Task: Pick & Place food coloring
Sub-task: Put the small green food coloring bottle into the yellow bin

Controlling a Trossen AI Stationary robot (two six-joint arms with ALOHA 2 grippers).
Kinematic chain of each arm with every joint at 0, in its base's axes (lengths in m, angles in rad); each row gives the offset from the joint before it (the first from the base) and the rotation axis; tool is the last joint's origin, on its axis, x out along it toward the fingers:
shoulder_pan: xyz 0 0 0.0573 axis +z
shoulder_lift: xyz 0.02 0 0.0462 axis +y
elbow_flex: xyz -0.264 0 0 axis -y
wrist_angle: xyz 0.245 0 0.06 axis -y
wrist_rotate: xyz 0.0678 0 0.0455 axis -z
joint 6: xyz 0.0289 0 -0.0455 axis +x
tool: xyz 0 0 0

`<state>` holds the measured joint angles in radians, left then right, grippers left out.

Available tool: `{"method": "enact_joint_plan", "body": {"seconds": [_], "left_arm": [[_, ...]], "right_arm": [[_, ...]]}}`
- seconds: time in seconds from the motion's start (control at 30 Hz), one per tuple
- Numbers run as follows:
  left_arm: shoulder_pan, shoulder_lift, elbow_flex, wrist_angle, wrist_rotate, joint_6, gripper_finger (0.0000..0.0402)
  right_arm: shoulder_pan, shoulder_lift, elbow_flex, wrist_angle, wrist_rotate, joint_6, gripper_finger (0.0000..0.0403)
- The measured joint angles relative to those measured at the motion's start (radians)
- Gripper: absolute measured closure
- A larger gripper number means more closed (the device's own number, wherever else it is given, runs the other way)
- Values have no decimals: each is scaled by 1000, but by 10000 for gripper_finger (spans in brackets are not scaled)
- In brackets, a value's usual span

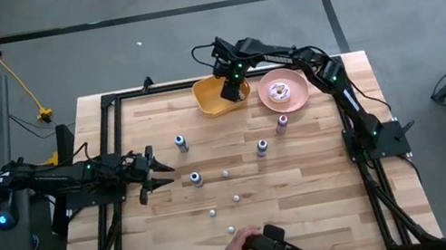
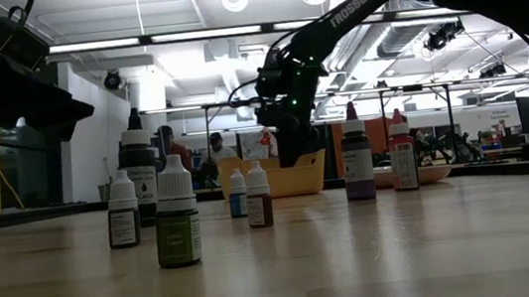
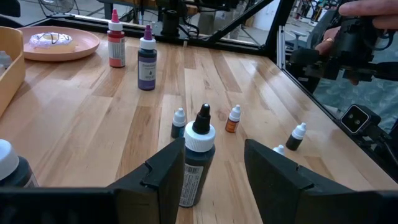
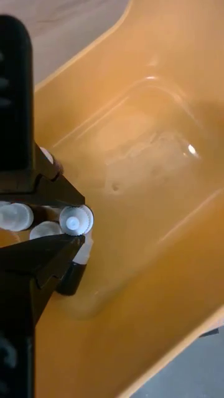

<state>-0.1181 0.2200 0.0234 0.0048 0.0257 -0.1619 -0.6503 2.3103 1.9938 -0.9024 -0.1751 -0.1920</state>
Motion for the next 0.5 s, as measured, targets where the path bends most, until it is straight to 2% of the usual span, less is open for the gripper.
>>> {"method": "enact_joint_plan", "body": {"seconds": [0.5], "left_arm": [[0, 0, 0, 0, 0, 0, 238]], "right_arm": [[-5, 0, 0, 1, -41, -4, 331]]}}
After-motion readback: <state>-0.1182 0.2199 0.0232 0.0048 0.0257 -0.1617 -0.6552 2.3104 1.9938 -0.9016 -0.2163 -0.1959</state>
